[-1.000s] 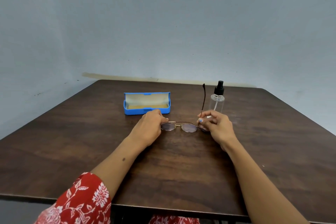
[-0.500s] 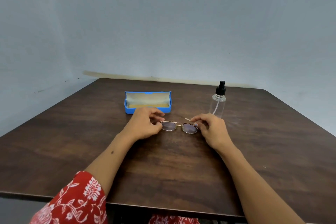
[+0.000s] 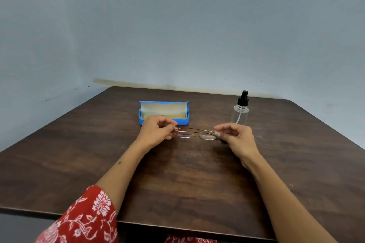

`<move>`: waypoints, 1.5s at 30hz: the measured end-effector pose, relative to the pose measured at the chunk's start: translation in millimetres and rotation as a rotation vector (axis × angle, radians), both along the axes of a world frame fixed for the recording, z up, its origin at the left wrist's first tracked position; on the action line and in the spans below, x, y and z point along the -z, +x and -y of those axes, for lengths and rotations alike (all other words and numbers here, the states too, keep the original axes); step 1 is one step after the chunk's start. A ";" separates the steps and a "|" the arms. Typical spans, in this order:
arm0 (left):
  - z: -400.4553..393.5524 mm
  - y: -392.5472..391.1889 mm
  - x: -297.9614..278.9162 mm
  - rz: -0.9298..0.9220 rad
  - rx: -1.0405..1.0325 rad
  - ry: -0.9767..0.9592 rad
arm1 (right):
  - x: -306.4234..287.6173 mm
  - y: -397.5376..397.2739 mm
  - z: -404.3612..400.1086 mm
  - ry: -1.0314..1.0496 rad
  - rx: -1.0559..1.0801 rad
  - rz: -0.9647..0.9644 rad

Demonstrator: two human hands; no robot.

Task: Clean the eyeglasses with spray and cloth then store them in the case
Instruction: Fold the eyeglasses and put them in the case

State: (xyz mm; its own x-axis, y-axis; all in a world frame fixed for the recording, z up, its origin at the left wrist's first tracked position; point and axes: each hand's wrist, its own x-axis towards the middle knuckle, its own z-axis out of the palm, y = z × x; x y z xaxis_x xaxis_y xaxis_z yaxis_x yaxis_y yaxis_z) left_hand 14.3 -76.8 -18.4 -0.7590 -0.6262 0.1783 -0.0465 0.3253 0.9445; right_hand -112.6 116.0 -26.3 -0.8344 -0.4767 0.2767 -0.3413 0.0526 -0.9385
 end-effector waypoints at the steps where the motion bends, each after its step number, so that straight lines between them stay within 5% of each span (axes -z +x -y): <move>1: -0.7 0.7 -2.9 -0.030 0.002 0.122 | -2.0 1.2 -0.7 -0.059 -0.022 0.091; 6: -1.9 4.8 -13.4 -0.173 0.005 0.465 | -10.1 5.5 -2.7 -0.191 -0.105 0.403; 14: -1.0 6.8 -15.2 -0.210 0.034 0.592 | -13.3 7.2 1.3 -0.274 -0.167 0.567; 23: 11.5 7.4 -18.1 -0.335 -0.122 0.642 | -13.6 10.0 34.7 -0.252 -0.167 0.359; 31: 28.7 3.5 -10.5 -0.359 -0.348 0.346 | -4.3 7.3 86.5 0.037 0.186 -0.128; 36: 45.2 2.2 -3.8 -0.178 -0.558 -0.056 | 1.6 4.4 108.2 0.127 0.200 -0.188; 45: 70.0 -5.6 2.5 -0.067 -0.537 -0.247 | 2.4 -7.8 132.5 0.189 0.199 -0.224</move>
